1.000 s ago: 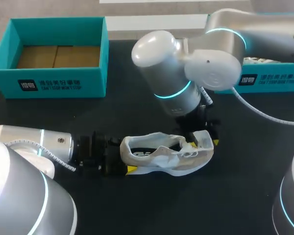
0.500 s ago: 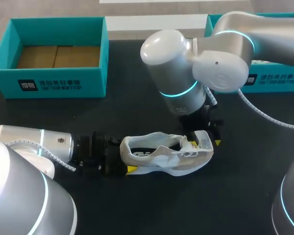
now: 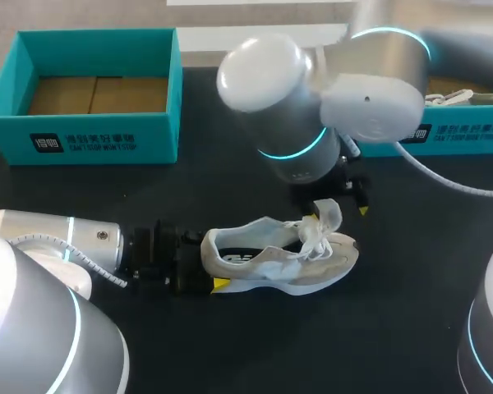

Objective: Take the shoe out of the shoebox, open the shoe tongue, remove and reinsert the insole, then place the shoe into the shoebox

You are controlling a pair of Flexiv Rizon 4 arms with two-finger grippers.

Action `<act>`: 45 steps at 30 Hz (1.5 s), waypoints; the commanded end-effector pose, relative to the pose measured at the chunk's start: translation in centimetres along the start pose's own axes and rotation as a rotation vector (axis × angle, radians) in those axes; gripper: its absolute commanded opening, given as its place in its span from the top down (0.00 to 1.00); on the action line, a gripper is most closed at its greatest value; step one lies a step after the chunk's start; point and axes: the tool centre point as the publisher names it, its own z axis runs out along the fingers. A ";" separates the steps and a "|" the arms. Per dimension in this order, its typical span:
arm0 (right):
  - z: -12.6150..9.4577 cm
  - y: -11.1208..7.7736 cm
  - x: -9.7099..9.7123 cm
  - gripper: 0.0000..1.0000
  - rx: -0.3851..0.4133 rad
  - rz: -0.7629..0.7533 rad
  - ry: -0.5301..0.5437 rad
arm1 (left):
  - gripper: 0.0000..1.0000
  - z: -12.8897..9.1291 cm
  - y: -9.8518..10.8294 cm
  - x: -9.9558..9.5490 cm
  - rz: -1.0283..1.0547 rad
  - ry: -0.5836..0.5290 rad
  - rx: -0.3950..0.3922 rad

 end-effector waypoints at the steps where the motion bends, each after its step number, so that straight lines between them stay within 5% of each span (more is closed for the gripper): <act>1: -2.8 0.6 0.9 0.15 -0.055 -0.056 -0.037 | 1.00 0.1 0.1 0.2 -0.001 -0.002 -0.003; 8: -6.2 1.7 2.8 0.24 -0.159 -0.324 0.008 | 1.00 0.1 0.1 0.2 -0.001 -0.002 -0.003; 10: -7.1 1.8 3.5 0.45 -0.183 -0.422 0.041 | 1.00 0.1 0.1 0.2 -0.001 -0.002 -0.003; 16: -10.4 1.8 5.8 0.65 -0.270 -0.719 0.153 | 1.00 0.1 0.1 0.2 -0.001 -0.002 -0.003; 20: -11.5 1.6 7.3 1.00 -0.299 -0.901 0.225 | 1.00 0.1 0.1 0.2 -0.001 -0.002 -0.003; 29: -11.4 0.3 9.3 1.00 -0.252 -1.189 0.409 | 1.00 0.1 0.1 0.2 -0.001 -0.002 -0.003; 35: -8.3 -0.8 10.8 1.00 -0.121 -1.281 0.404 | 1.00 0.1 0.1 0.2 -0.001 -0.002 -0.003; 45: -2.8 -2.4 13.0 1.00 -0.026 -1.251 0.507 | 1.00 0.1 0.1 0.2 -0.001 -0.002 -0.003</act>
